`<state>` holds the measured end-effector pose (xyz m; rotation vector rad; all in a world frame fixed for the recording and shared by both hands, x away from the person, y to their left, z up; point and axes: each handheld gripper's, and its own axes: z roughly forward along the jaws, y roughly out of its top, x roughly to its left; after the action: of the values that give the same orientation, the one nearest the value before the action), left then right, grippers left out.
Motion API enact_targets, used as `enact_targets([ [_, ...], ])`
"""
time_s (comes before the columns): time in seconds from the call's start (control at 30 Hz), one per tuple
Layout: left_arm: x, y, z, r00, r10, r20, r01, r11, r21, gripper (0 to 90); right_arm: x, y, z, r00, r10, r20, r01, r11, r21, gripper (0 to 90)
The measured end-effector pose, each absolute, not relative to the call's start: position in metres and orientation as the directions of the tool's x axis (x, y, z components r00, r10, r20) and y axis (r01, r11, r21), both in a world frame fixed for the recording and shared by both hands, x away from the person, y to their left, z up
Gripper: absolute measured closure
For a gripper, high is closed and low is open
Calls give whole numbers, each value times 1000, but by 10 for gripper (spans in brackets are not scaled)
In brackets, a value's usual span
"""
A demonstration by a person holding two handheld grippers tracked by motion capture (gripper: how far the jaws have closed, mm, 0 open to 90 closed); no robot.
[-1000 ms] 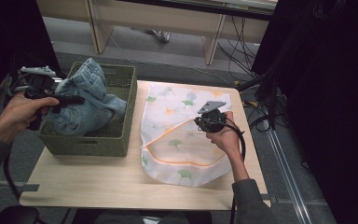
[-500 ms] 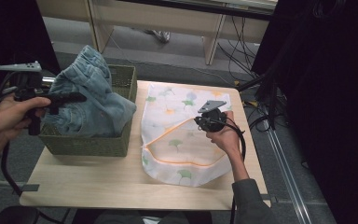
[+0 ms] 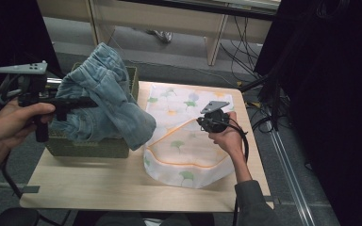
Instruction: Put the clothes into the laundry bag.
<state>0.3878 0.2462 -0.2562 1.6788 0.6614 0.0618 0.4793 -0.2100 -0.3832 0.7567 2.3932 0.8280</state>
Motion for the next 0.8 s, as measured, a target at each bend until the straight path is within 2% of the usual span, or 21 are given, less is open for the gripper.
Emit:
enact_targets([
  [0.2, 376, 227, -240, 867, 371, -332, 373, -42, 927, 678, 477, -209, -382, -711, 656, -253, 354, 646, 677, 875],
  [0.4, 367, 190, -223, 918, 262, -299, 327, -69, 943, 673, 478, -209, -382, -716, 652, -250, 351, 646, 678, 875],
  [0.63, 377, 148, -236, 929, 195, -314, 336, -91, 938, 671, 479, -211, -381, -724, 641, -255, 334, 649, 683, 875],
  [0.8, 388, 126, -253, 928, 191, -319, 344, -116, 932, 670, 477, -214, -379, -720, 655, -229, 355, 631, 690, 877],
])
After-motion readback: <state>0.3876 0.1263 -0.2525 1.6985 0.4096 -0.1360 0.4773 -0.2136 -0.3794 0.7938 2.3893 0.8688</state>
